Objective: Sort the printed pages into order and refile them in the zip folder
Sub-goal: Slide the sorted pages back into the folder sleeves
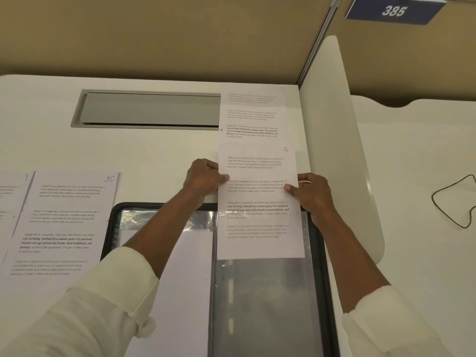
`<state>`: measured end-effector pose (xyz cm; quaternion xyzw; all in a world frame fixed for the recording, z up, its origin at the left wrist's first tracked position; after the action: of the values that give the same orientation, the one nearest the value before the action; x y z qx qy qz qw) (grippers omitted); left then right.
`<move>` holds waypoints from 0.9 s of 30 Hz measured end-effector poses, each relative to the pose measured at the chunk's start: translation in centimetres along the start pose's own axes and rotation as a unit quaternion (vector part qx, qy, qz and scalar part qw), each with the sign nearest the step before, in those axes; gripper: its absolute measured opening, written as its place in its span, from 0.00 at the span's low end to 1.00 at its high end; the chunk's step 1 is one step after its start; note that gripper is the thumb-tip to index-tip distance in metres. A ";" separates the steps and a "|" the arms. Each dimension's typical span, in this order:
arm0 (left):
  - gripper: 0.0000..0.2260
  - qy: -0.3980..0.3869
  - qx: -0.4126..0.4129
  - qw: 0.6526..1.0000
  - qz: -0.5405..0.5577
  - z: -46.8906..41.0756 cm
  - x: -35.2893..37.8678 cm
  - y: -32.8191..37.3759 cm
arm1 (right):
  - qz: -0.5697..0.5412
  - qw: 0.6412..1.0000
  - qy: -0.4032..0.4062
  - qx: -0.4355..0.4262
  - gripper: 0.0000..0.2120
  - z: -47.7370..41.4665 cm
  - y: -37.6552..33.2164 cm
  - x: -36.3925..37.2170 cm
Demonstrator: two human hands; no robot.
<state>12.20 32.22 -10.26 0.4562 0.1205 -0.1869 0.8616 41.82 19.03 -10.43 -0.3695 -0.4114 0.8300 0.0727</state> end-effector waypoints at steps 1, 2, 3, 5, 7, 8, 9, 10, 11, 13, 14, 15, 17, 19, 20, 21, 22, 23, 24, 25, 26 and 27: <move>0.16 -0.010 0.003 1.000 -0.019 0.0 0.2 0.0 | -0.021 1.000 0.007 0.009 0.20 0.0 -0.2 -0.2; 0.17 -0.024 0.007 0.999 -0.039 0.2 0.3 -0.1 | -0.037 0.999 0.013 0.015 0.25 -0.2 -0.4 -0.3; 0.17 -0.043 0.012 0.997 -0.059 0.4 0.5 -0.2 | -0.051 0.998 0.017 0.018 0.27 -0.2 -0.6 -0.4; 0.16 -0.089 0.018 0.991 -0.094 1.0 0.8 -0.5 | -0.082 0.996 0.022 0.015 0.28 0.0 -1.3 -0.4; 0.17 -0.129 0.021 0.985 -0.116 1.4 0.7 -0.8 | -0.096 0.995 0.021 0.003 0.27 0.2 -1.7 -0.1; 0.17 -0.141 0.018 0.984 -0.111 1.5 0.6 -0.8 | -0.096 0.995 0.017 -0.004 0.27 0.3 -1.9 0.0; 0.17 -0.143 0.012 0.985 -0.093 1.6 0.5 -0.7 | -0.094 0.995 0.012 -0.009 0.26 0.4 -1.9 0.1; 0.18 -0.132 0.009 0.988 -0.073 1.4 0.3 -0.5 | -0.091 0.996 0.008 -0.013 0.25 0.5 -1.9 0.2; 0.18 -0.111 0.009 0.992 -0.053 1.2 0.1 -0.2 | -0.082 0.996 0.003 -0.017 0.24 0.5 -1.9 0.2; 0.19 -0.069 0.006 0.997 -0.021 0.5 -0.3 0.2 | -0.063 0.998 -0.017 -0.021 0.23 0.7 -1.8 0.3; 0.19 -0.058 0.001 0.998 -0.009 0.3 -0.4 0.2 | -0.059 0.998 -0.030 -0.019 0.24 0.8 -1.7 0.4; 0.19 -0.057 -0.002 0.998 -0.006 0.2 -0.3 0.3 | -0.055 0.998 -0.040 -0.014 0.24 0.9 -1.6 0.5; 0.18 -0.067 0.000 0.997 -0.033 0.1 -0.1 0.2 | -0.053 0.998 -0.039 -0.004 0.25 0.8 -1.4 0.4; 0.17 -0.087 0.010 0.993 -0.074 0.3 0.2 0.0 | -0.056 0.998 -0.019 0.002 0.25 0.6 -1.2 -0.1; 0.18 -0.097 0.017 0.991 -0.096 0.5 0.3 0.0 | -0.051 0.999 -0.008 -0.004 0.25 0.5 -1.3 -0.3; 0.18 -0.108 0.026 0.987 -0.120 0.7 0.5 -0.1 | -0.042 0.999 0.001 -0.019 0.25 0.4 -1.6 -0.4; 0.19 -0.117 0.040 0.980 -0.156 0.9 0.5 -0.2 | -0.032 0.999 0.003 -0.039 0.25 0.4 -1.9 -0.3; 0.18 -0.125 0.061 0.970 -0.199 1.1 0.6 -0.3 | -0.023 0.998 -0.002 -0.056 0.24 0.4 -2.3 -0.2; 0.18 -0.130 0.081 0.959 -0.239 1.4 0.6 -0.2 | -0.011 0.997 -0.011 -0.074 0.23 0.5 -2.9 0.1; 0.18 -0.132 0.095 0.951 -0.263 1.7 0.5 -0.2 | 0.010 0.995 -0.026 -0.092 0.21 0.6 -3.5 0.4; 0.17 -0.132 0.104 0.946 -0.277 2.0 0.4 -0.1 | 0.043 0.991 -0.047 -0.114 0.18 0.7 -4.0 0.8; 0.17 -0.129 0.112 0.942 -0.288 2.2 0.2 -0.1 | 0.083 0.984 -0.075 -0.137 0.16 0.8 -4.6 1.4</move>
<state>12.43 30.33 -9.21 0.4679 0.1132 -0.4966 0.7222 39.45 22.12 -7.56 -0.3454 -0.4934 0.7943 -0.0790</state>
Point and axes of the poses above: each hand's wrist, its own z-axis away from the middle knuckle, its own x-axis out of the palm, y = z × x, the point moved 8 cm from there along -z, towards the middle knuckle, and after that the axes turned 9 degrees about y, right-handed, at the moved point
